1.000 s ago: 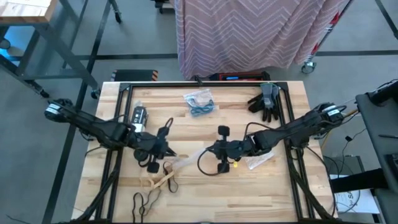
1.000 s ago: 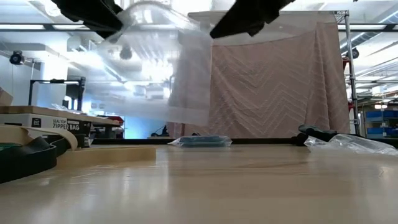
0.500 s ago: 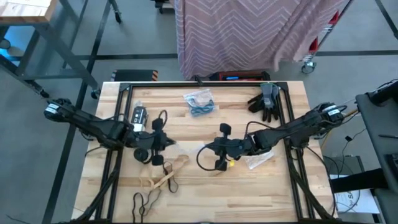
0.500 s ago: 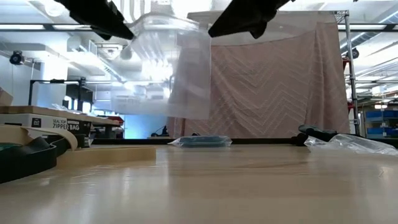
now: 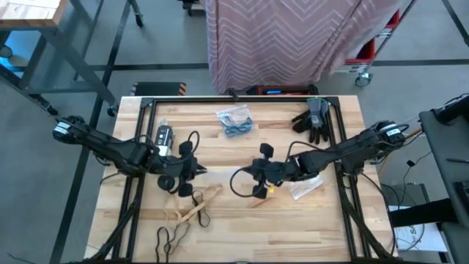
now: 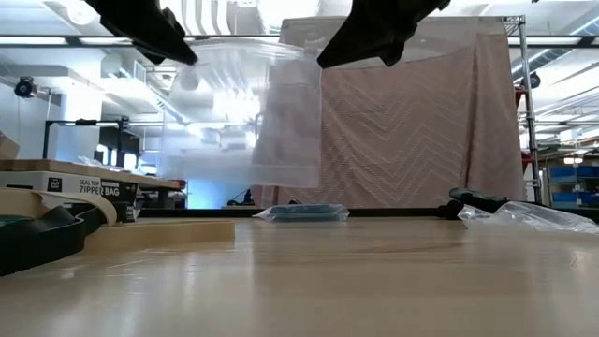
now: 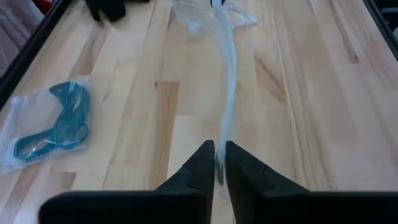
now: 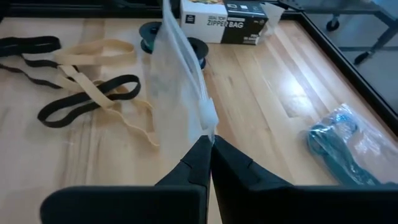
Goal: Sort rubber bands
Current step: Open the transparent zip bag
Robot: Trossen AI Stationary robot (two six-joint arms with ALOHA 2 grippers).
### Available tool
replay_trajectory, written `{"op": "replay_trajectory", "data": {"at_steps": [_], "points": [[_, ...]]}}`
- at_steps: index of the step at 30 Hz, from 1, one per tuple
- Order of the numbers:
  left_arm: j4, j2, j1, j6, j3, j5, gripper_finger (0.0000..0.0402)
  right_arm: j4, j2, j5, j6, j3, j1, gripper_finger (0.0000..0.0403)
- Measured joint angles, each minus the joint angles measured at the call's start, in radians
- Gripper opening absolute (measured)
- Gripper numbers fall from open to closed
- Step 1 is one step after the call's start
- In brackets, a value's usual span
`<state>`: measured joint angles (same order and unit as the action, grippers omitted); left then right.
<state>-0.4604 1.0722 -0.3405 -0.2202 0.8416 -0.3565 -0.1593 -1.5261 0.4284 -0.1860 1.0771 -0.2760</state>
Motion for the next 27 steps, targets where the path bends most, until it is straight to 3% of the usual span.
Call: {"op": "replay_trajectory", "data": {"at_steps": [15, 27], "points": [[-0.031, -0.024, 0.0, -0.056, -0.001, 0.0, 0.0108, -0.021, 0.0, 0.002, -0.005, 0.0, 0.0, 0.0], [-0.039, -0.043, 0.0, -0.051, -0.001, -0.02, 0.0068, -0.018, 0.0, 0.002, -0.005, 0.0, 0.0, 0.0]]}}
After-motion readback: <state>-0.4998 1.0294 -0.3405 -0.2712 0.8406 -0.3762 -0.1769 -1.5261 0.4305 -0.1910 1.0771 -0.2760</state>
